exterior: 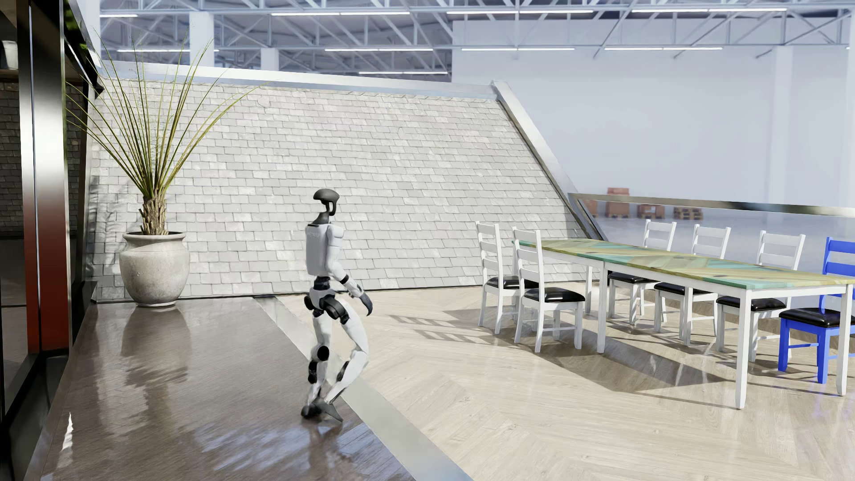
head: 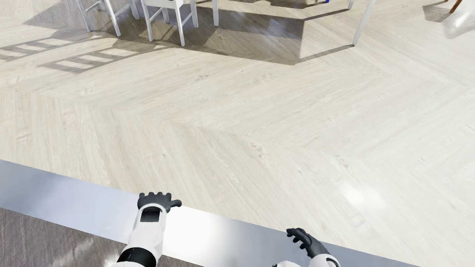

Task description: Go to the table

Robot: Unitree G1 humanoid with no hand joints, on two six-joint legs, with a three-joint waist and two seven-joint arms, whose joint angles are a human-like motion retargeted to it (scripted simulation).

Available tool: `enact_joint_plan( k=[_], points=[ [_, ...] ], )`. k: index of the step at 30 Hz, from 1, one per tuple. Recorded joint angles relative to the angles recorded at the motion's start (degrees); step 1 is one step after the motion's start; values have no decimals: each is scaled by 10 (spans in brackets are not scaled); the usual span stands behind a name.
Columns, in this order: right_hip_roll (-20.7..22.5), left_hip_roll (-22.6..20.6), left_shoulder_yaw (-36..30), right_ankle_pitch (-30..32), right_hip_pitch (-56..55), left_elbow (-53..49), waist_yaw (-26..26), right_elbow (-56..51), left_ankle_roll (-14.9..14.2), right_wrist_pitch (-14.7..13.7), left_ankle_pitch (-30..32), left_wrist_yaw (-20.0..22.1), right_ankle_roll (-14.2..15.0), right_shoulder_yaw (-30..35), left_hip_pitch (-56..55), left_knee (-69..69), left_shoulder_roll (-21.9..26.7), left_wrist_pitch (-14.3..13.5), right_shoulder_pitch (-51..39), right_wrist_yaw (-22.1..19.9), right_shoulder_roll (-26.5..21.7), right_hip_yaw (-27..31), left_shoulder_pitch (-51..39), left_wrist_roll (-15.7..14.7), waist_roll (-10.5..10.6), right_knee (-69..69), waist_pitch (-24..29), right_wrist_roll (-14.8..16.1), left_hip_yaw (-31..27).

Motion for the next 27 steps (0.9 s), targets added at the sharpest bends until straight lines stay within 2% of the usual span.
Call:
enact_joint_plan(
  k=[1,2,3,5,6,7,9,10,11,12,13,14,15,16,17,18,19,21,22,23,24,25,26,27],
  points=[
    [17,-8,-5,-3,-23,-22,-7,-27,-3,-4,-17,15,12,-21,25,-7,2,-4,14,-6,0,-1,-25,-31,1,-79,0,51,-6],
    [36,-15,-8,2,-35,-45,-11,-46,-5,-1,-32,29,24,-31,49,-15,2,-7,28,-16,-3,1,-45,-70,3,-185,0,81,-12],
    [56,-22,-14,14,-35,-69,-12,-56,-8,8,-47,42,40,-37,72,-25,1,-9,39,-28,-8,7,-59,-106,4,-317,0,89,-18],
    [82,-34,-25,17,-34,-122,-8,-33,-14,42,-72,56,67,-47,116,-42,-2,-11,49,-36,-14,8,-67,-164,8,-542,0,63,-29],
    [81,-38,-31,-3,-46,-148,-3,-4,-19,63,-78,57,85,-54,138,-44,-4,-10,50,-29,-14,-21,-57,-181,9,-569,0,42,-29],
    [79,-39,-35,0,-57,-171,2,38,-26,89,-81,59,75,-62,161,-41,-5,-9,45,-16,-12,-51,-35,-189,11,-546,0,24,-26],
    [74,-28,-39,28,-62,-191,3,123,-37,140,-57,60,-11,-77,206,-17,-15,0,40,17,-6,-68,30,-192,19,-451,-1,-10,-27],
    [69,-15,-41,38,-53,-175,1,146,-42,150,-23,56,-45,-77,218,13,-24,8,51,33,-1,-78,62,-190,25,-407,-4,-32,-35],
    [65,5,-39,20,-44,-141,-2,154,-49,146,23,47,-56,-73,213,69,-34,25,70,40,5,-89,91,-187,33,-363,-5,-55,-44],
    [68,31,-28,-18,-32,-90,-4,155,-63,130,72,32,-53,-73,187,161,-44,53,92,35,15,-98,118,-186,43,-326,-5,-70,-51],
    [80,61,-16,-49,-11,-27,-5,154,-84,114,120,11,-48,-82,140,277,-54,91,111,25,28,-110,141,-181,53,-312,-4,-71,-60],
    [95,87,-16,-72,15,40,-5,154,-83,105,162,-28,-43,-97,80,389,-60,128,123,22,40,-119,161,-164,64,-314,-4,-64,-75],
    [113,102,-48,-89,42,96,-3,155,-70,103,168,-89,-38,-109,17,478,-58,137,124,24,47,-123,184,-122,74,-323,-4,-57,-94],
    [132,106,-102,-103,69,123,1,159,-60,103,140,-141,-33,-111,-43,540,-47,96,115,30,46,-119,215,-63,81,-336,-4,-61,-111],
    [150,104,-137,-113,95,116,7,166,-54,97,124,-154,-28,-104,-98,575,-38,33,99,35,37,-108,257,-20,87,-352,-5,-76,-122],
    [167,103,-126,-124,121,91,15,175,-51,88,122,-137,-24,-92,-147,583,-40,-10,80,36,28,-90,308,-15,90,-369,-6,-96,-129],
    [183,110,-70,-134,146,66,24,179,-44,83,118,-115,-19,-77,-190,564,-58,-18,57,36,23,-70,360,-49,92,-384,-8,-114,-129],
    [206,150,63,-157,195,30,45,171,-18,65,100,-99,-10,-52,-249,447,-114,10,11,35,12,-24,438,-144,95,-411,-11,-130,-95],
    [216,174,94,-167,219,19,55,162,-2,56,98,-101,-6,-45,-260,348,-132,23,-10,31,8,-3,456,-163,96,-424,-12,-127,-57],
    [225,182,94,-177,243,14,63,149,3,47,108,-101,-2,-40,-259,222,-134,26,-30,25,5,15,461,-148,98,-440,-14,-119,-17],
    [231,165,72,-184,268,14,69,133,-11,37,128,-103,1,-37,-254,82,-125,19,-46,16,2,30,455,-108,99,-458,-15,-107,-1],
    [234,129,47,-189,292,15,73,117,-44,27,138,-110,4,-34,-255,-41,-109,7,-56,6,-1,40,441,-60,98,-476,-17,-93,-25],
    [236,90,34,-195,316,12,74,102,-88,18,125,-117,6,-33,-264,-114,-93,-3,-61,-5,-2,43,424,-19,95,-486,-18,-77,-76],
    [236,62,36,-202,338,5,71,87,-115,13,110,-119,10,-33,-275,-131,-80,-7,-59,-15,-4,37,403,5,92,-487,-19,-61,-101]
  ],
)
